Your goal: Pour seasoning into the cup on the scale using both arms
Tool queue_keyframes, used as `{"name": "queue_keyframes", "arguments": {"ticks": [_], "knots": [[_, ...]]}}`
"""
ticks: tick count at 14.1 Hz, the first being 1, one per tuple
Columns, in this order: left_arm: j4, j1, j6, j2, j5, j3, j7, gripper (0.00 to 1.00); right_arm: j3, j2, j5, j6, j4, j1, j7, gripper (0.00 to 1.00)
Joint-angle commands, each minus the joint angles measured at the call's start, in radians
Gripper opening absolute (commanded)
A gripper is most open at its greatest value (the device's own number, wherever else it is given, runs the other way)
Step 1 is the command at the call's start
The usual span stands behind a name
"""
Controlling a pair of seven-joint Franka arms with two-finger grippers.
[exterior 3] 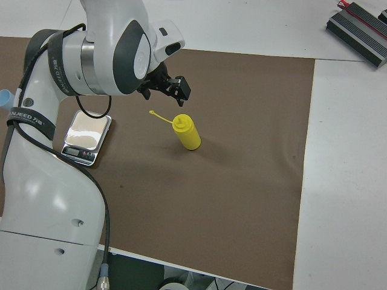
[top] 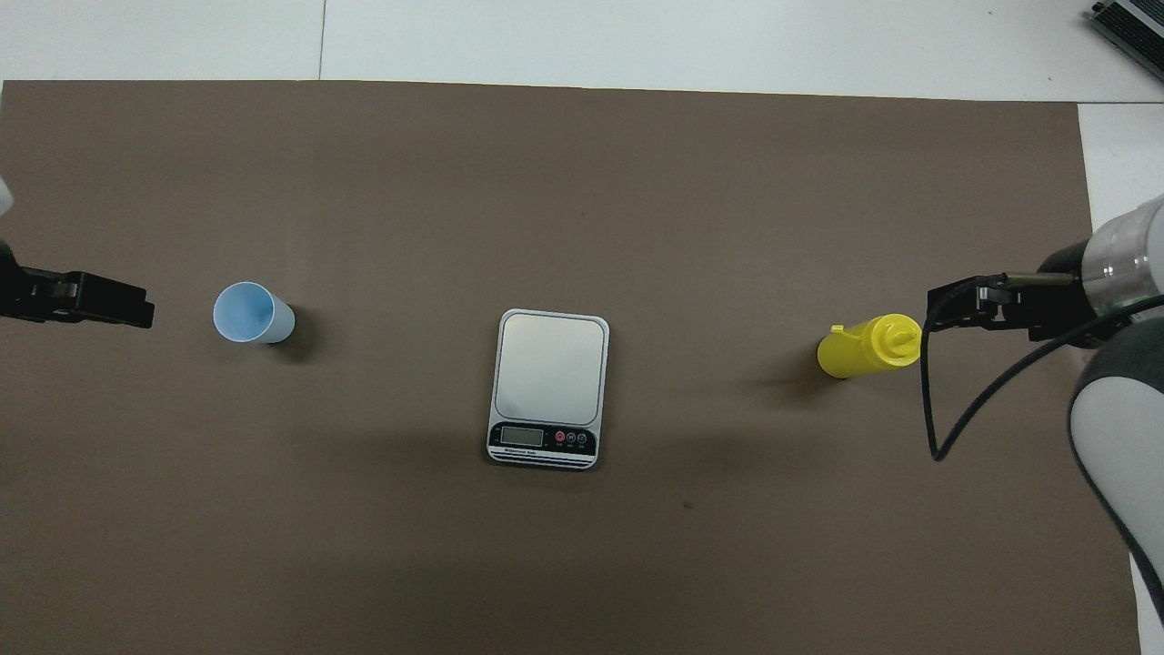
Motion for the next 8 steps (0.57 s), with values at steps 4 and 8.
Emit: {"name": "queue_keyframes", "arguments": {"ticks": [4, 8], "knots": [[-0.142, 0.053, 0.212, 0.029, -0.01, -0.003, 0.006, 1.0, 0.005, -0.005, -0.005, -0.011, -0.008, -0.01, -0.018, 1.0], [-0.283, 0.076, 0.391, 0.055, -0.014, -0.003, -0.032, 1.0, 0.005, -0.005, -0.005, -0.009, -0.007, -0.01, -0.018, 1.0]]}}
